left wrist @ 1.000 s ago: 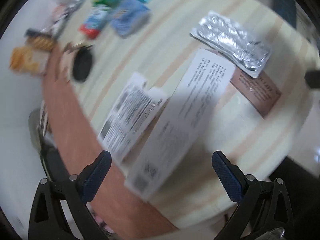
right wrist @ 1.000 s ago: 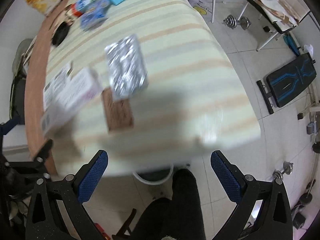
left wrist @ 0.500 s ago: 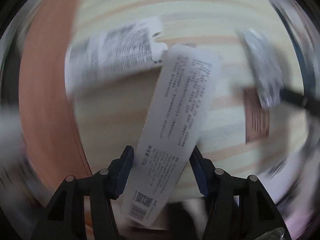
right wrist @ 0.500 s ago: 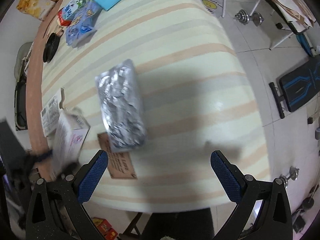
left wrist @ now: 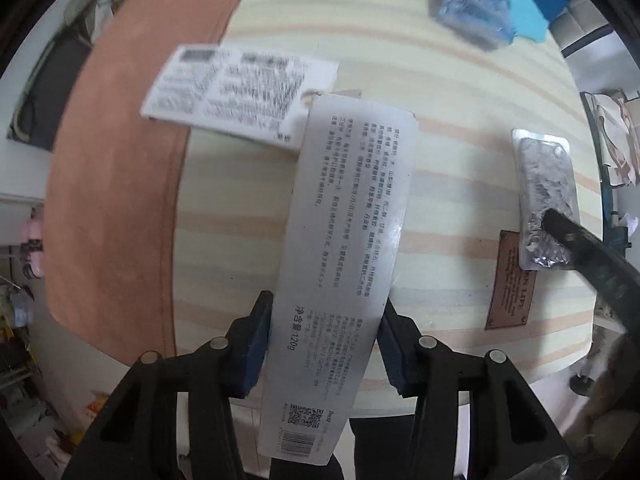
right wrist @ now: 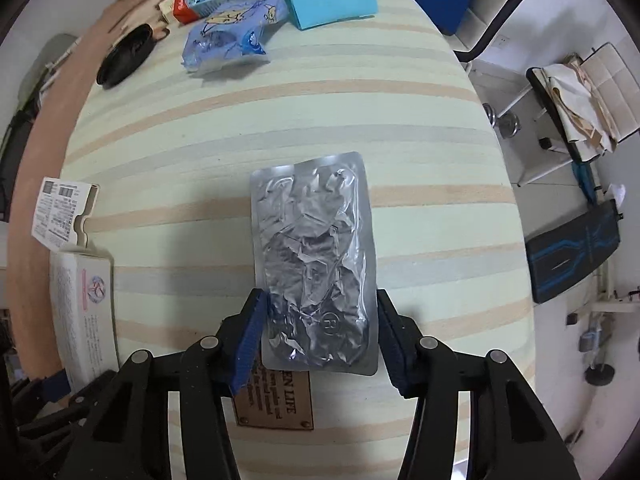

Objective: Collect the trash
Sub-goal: 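Grasp the white toothpaste box with the left tool while the right tool grasps the foil blister pack, then carry both items over the white bin and open both tools to drop them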

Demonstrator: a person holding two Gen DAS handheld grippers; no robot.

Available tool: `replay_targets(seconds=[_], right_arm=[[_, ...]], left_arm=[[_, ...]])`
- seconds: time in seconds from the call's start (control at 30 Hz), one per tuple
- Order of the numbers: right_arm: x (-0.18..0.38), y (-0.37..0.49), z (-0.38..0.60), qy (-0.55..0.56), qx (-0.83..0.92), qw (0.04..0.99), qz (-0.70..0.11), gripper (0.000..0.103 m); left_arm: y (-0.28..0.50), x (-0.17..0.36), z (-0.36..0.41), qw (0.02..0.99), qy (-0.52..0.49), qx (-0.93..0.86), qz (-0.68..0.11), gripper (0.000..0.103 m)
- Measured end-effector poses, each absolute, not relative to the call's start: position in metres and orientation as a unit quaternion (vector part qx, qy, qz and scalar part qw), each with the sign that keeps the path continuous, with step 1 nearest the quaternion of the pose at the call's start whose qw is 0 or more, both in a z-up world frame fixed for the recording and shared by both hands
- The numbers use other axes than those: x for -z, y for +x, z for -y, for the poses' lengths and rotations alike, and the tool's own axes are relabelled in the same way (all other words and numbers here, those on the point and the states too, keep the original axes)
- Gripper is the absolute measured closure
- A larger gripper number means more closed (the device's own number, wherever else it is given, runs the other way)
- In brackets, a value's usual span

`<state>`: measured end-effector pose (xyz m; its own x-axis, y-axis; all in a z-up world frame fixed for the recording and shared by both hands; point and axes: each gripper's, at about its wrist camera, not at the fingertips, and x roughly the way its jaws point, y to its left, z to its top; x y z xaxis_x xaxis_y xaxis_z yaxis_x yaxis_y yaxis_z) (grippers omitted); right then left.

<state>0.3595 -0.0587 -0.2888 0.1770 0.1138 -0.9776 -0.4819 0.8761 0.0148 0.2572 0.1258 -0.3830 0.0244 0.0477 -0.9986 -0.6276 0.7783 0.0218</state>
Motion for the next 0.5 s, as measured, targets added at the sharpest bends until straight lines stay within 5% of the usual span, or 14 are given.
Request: replay_targets(seconds=[0.13, 0.5], right_arm=[[0.27, 0.368, 0.076, -0.092, -0.224, 0.751, -0.614, 0.09], [0.245, 0.333, 0.104, -0.04, -0.25, 0.756, -0.604, 0.097]], left_arm=[[0.252, 0.368, -0.116, 0.693, -0.217, -0.258, -0.637, 0.058], [0.216, 0.334, -0.092, 0.729, -0.214, -0.261, -0.596, 0.058]])
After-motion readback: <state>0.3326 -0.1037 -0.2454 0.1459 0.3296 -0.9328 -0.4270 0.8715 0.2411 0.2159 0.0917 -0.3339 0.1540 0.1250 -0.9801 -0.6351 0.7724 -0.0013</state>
